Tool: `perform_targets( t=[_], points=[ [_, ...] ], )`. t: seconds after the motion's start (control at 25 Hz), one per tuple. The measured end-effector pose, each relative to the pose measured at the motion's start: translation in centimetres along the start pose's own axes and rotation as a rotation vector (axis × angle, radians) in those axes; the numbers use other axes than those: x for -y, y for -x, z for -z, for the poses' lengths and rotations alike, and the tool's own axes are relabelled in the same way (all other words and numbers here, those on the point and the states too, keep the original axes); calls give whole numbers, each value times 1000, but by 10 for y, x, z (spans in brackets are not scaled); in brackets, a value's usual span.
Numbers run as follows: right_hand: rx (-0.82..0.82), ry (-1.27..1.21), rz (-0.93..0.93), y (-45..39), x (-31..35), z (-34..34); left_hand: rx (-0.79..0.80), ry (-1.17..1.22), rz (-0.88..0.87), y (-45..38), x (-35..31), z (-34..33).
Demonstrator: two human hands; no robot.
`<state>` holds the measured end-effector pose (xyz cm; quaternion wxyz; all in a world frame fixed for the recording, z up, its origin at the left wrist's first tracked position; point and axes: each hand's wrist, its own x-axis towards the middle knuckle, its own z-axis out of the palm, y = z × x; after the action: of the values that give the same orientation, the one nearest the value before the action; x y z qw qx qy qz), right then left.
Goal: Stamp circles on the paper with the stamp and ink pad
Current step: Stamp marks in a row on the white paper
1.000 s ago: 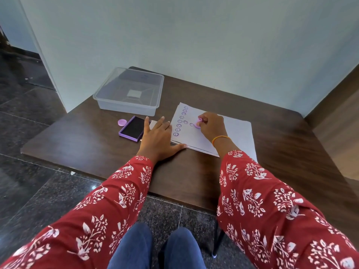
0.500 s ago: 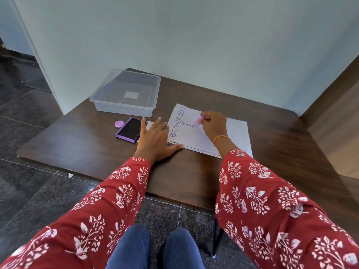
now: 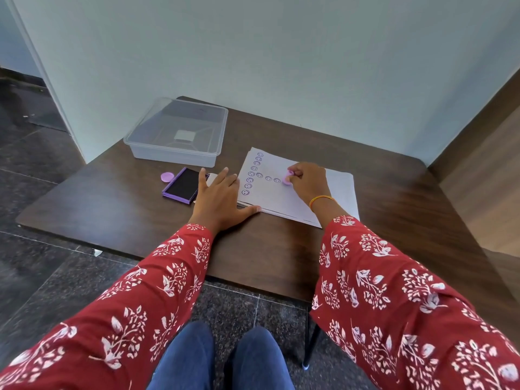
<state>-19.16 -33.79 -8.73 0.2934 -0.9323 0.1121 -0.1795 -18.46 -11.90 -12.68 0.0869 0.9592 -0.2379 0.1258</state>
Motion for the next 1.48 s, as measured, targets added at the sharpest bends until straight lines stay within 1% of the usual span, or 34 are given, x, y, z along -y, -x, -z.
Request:
perform_targets(
  t=[0.4, 0.72, 0.8, 0.96, 1.08, 1.16, 1.28, 1.48],
  points=[
    [79, 87, 38, -5, 5, 5, 7, 0, -3, 0, 0, 0],
    [117, 140, 49, -8, 6, 5, -9, -6, -2, -1, 1, -1],
    [104, 151, 41, -7, 6, 4, -17, -4, -4, -1, 1, -2],
    [41, 77, -22, 0, 4, 1, -27, 4, -1, 0, 1, 0],
    [-41, -84, -128, 4, 4, 3, -29, 4, -5, 1, 0, 0],
    [-92, -139, -161, 6, 8, 6, -46, -10, -14, 1, 0, 3],
    [-95, -179, -161, 9, 20, 12, -68, -42, -34, 6, -1, 9],
    [-38, -188, -130, 23, 47, 7, -118, 49, 58, 32, 15, 19]
  ],
)
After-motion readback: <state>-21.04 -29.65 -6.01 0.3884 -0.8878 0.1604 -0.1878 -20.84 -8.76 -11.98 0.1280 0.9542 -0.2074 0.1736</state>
